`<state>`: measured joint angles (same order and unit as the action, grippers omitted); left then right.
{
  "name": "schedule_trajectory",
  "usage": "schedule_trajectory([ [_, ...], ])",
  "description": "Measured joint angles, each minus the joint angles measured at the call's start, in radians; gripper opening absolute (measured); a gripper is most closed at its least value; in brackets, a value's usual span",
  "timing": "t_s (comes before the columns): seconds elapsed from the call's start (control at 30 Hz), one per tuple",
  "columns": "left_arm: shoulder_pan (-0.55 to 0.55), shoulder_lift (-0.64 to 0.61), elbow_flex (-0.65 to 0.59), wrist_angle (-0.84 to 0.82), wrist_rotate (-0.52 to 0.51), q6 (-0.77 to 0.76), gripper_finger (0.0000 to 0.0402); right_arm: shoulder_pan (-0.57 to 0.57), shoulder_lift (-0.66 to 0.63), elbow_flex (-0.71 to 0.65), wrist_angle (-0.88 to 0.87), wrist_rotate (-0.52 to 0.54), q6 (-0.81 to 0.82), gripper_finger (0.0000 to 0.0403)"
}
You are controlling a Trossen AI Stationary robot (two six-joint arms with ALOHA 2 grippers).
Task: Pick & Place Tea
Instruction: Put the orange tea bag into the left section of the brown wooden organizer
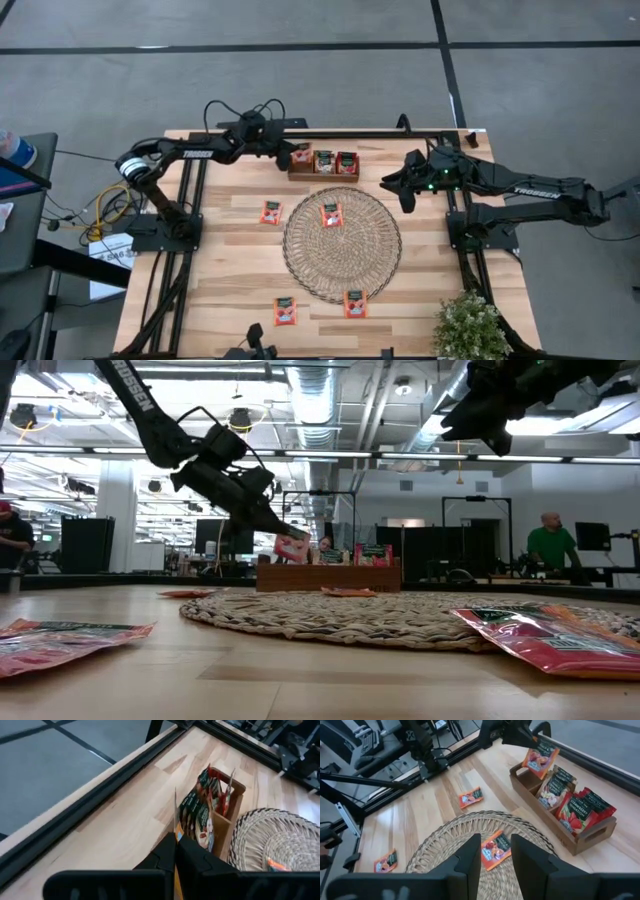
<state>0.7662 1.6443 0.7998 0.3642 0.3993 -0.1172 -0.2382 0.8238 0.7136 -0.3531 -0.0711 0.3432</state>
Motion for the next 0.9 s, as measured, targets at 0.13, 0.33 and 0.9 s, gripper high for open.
schedule_trajectory([
  [0.13,0.000,0.027,0.000,0.058,-0.011,-0.007,0.0000,0.000,0.000,0.000,0.000,0.000,0.017,0.0097],
  [0.33,0.000,0.027,0.000,0.036,-0.015,-0.002,0.0000,0.000,0.000,0.000,-0.003,-0.003,0.024,0.0097],
  [0.9,0.000,0.027,-0.108,0.173,-0.071,-0.039,0.0000,0.000,0.000,0.000,-0.003,-0.003,0.024,0.0097],
])
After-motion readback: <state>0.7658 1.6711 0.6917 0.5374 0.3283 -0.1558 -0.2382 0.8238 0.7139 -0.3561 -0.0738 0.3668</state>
